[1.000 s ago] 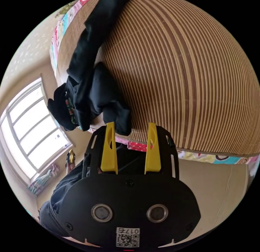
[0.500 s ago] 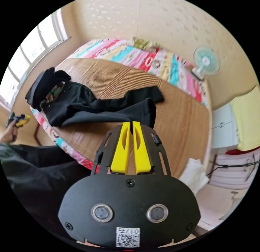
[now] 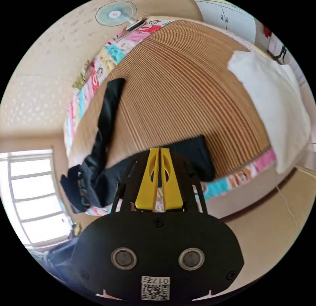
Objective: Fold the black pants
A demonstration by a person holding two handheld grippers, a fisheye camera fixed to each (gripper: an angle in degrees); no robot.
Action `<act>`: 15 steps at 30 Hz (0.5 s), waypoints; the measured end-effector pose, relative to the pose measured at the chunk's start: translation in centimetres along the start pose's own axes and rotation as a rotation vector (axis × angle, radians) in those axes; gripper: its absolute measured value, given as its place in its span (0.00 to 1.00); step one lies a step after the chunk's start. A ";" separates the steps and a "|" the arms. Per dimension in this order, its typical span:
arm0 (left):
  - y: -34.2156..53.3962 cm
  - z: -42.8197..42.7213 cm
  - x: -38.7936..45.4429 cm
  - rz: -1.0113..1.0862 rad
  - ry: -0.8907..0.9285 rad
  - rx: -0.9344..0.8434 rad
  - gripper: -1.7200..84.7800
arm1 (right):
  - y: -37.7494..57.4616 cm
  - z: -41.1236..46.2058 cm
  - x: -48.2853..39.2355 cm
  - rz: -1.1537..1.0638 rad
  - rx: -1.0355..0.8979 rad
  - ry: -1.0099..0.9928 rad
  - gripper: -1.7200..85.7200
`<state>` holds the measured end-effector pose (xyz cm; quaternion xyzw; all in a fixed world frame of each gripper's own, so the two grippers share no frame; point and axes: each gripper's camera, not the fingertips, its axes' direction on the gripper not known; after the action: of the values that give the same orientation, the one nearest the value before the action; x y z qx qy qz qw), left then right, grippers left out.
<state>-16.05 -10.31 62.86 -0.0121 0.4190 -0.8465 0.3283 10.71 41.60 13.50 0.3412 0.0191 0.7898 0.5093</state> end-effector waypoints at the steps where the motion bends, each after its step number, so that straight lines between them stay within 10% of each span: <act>1: -0.1 -0.4 -0.3 -0.009 -0.017 0.011 0.06 | -1.2 0.4 -0.3 -0.001 -0.017 -0.035 0.05; 9: 0.0 -1.0 -2.7 -0.132 0.008 0.052 0.05 | -16.4 10.5 -7.2 0.053 -0.250 -0.389 0.13; 15: 0.1 -1.0 -3.5 -0.175 -0.043 0.034 0.05 | -22.3 11.9 -11.1 0.033 -0.258 -0.074 0.12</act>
<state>-13.56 -7.66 62.99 -0.0611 0.3946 -0.8785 0.2622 37.76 39.42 8.42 0.3019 -0.1070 0.7809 0.5364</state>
